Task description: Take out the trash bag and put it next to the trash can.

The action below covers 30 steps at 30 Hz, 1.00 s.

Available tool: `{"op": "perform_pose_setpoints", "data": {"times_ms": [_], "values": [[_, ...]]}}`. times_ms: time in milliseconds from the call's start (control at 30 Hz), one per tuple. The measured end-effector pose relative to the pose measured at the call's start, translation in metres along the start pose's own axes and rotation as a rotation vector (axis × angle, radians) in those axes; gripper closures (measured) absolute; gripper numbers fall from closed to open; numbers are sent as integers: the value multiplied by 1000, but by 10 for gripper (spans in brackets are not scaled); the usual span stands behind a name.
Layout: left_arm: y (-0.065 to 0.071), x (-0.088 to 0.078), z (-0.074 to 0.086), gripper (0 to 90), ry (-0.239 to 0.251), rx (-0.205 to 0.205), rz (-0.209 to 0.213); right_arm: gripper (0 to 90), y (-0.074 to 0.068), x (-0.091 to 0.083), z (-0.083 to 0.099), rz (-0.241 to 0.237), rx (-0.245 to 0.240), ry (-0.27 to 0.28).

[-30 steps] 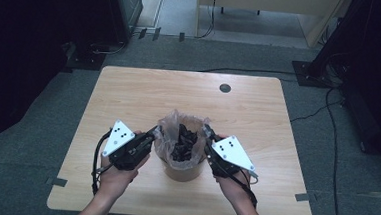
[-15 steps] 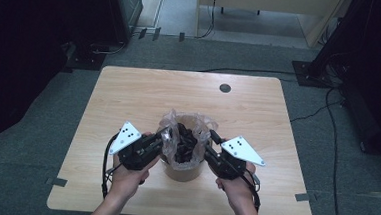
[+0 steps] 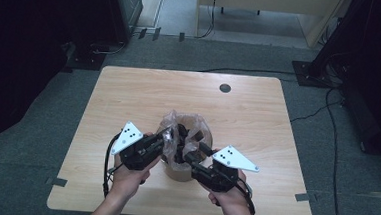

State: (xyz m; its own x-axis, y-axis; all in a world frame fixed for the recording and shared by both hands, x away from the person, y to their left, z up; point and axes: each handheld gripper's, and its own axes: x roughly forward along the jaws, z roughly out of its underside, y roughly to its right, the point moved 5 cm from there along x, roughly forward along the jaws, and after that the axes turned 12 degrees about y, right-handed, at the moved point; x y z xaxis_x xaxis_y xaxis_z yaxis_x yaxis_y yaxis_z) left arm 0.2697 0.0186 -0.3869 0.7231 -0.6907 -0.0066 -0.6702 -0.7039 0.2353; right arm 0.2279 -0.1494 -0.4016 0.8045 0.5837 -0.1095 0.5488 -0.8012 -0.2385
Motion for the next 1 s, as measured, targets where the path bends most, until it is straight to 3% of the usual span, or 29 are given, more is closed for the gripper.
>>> {"op": "perform_pose_setpoints", "data": {"times_ms": [200,367,533,600,667,700,767,1000], "values": [[-1,-1,-1,853,4,29,-26,414,-12,11,11,-35,10,-38],[-4,-3,-2,854,8,25,-35,295,-26,15,16,-67,1,-52],[-2,-4,-3,855,12,24,-33,221,-38,21,20,-76,-18,-78],[-1,-4,-4,855,14,28,-32,227,-41,25,24,-48,-52,-87],[0,-5,-4,854,13,30,-31,341,-41,28,27,-10,-70,-95],[0,-5,-4,852,12,33,-31,488,-41,28,27,0,-73,-95],[-1,-5,-3,834,12,35,-35,645,-41,27,27,-25,-52,-81],[-6,-9,-5,619,20,25,-44,878,-34,24,21,-12,-2,-40]]}}
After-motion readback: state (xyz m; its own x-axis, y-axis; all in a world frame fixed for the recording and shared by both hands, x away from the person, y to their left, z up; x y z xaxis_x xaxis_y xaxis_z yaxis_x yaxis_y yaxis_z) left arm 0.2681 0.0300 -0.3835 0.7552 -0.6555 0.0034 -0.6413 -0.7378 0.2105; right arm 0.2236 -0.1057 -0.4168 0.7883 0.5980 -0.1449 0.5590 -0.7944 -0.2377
